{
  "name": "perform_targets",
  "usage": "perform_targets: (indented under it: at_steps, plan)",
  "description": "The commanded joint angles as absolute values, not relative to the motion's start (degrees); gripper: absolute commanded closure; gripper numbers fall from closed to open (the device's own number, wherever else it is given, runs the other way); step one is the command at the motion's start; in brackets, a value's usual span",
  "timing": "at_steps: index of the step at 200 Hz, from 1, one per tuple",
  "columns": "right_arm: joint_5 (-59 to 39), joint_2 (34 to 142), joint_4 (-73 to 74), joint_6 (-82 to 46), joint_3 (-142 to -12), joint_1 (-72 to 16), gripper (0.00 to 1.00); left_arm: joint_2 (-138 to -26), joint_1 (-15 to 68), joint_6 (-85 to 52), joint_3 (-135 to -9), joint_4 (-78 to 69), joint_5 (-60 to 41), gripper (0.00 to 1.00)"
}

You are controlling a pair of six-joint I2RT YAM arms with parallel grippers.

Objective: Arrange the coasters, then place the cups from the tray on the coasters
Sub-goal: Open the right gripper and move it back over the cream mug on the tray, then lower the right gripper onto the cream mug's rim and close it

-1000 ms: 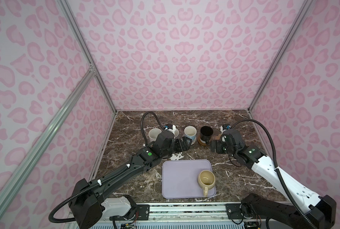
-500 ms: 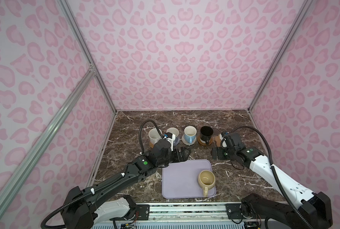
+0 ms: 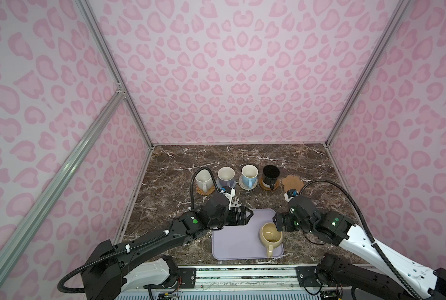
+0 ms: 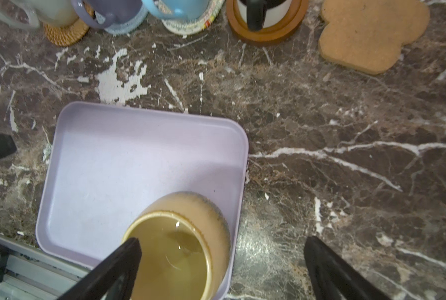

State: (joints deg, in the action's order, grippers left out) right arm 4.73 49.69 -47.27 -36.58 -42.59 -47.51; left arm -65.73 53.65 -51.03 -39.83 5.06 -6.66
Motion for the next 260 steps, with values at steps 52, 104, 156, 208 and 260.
perform_targets:
  at_steps: [52, 104, 156, 208, 260]
  plan:
    - [11.74, 43.94, -48.57, -52.29, -35.65, -63.75, 0.00, -64.42, 57.54, -57.66, -35.85, 0.63, -1.09, 0.03]
    - [12.19, 44.01, -44.47, -55.60, -32.84, -70.38, 0.00, -63.24, 58.70, -59.50, -34.70, 0.70, 0.75, 0.03]
    - [14.09, 46.48, -41.55, -59.50, -31.13, -75.74, 0.00, -64.24, 58.97, -60.63, -34.21, 0.13, 0.62, 0.03]
    - [17.45, 55.67, -41.72, -61.00, -33.63, -79.54, 0.05, -64.62, 59.04, -60.42, -34.89, 0.70, 0.73, 0.03]
    - [18.87, 66.10, -40.21, -61.27, -36.91, -81.65, 0.19, -64.42, 59.06, -61.08, -34.33, 0.61, 1.36, 0.03]
